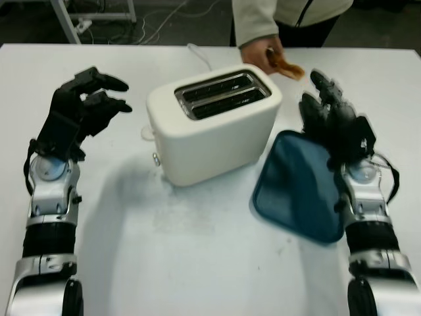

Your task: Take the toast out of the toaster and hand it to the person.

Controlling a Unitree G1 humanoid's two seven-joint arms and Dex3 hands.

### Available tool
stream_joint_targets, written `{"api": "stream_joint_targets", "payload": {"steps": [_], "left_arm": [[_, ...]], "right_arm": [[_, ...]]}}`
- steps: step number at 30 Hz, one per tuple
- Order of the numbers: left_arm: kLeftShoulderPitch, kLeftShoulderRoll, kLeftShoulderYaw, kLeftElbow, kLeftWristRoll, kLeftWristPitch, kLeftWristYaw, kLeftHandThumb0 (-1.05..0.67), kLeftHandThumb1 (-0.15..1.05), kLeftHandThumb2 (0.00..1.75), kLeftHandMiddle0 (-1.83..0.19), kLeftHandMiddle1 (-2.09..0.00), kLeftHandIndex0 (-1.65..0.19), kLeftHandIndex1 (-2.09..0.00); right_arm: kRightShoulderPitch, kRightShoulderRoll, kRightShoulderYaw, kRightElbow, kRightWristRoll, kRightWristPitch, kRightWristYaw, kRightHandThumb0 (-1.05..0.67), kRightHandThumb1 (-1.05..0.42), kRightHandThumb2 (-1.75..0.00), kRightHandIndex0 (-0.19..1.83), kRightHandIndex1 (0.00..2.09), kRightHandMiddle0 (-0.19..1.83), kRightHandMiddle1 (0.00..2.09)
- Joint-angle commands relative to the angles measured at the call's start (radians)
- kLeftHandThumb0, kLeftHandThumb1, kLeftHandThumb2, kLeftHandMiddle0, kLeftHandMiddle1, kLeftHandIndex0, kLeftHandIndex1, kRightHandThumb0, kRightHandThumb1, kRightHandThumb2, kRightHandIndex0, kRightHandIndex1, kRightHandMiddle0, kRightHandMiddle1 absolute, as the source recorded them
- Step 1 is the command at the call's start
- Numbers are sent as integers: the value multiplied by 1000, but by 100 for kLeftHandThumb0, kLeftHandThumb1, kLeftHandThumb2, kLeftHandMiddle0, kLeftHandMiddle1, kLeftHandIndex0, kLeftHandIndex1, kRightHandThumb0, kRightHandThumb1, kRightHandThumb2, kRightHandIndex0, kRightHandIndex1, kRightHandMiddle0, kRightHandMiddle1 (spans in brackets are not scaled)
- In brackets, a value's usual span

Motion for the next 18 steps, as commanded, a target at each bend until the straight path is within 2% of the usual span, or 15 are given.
{"api": "stream_joint_targets", "payload": {"steps": [1,4,8,10,12,18], "left_arm": [[14,-7,10,-6,-10,1,11,-105,92,4,-90,-94,-72,-101],[21,-9,13,-4,-5,-6,22,-105,92,3,-91,-94,-72,-101],[26,-11,28,28,-6,-36,35,-105,92,6,-88,-96,-71,-103],[38,-17,35,26,-2,-35,55,-105,92,6,-86,-101,-70,-107],[59,-27,39,24,3,-44,75,-105,92,9,-82,-107,-68,-112],[153,-94,35,7,5,-88,123,-105,92,11,-58,-135,-50,-135]], "right_arm": [[37,8,-4,-79,18,40,-3,-60,-92,-18,0,0,0,0],[92,4,11,-177,-20,79,-28,-65,-92,-20,0,0,0,0],[162,15,42,-278,-74,112,-57,-61,-92,-49,0,0,0,0],[212,59,15,-408,92,263,-12,-61,-92,-60,0,0,0,0],[263,83,1,-529,191,377,-7,-65,-92,-71,0,0,0,0],[370,139,21,-769,213,517,-103,-65,-92,-84,0,0,1,0]]}}
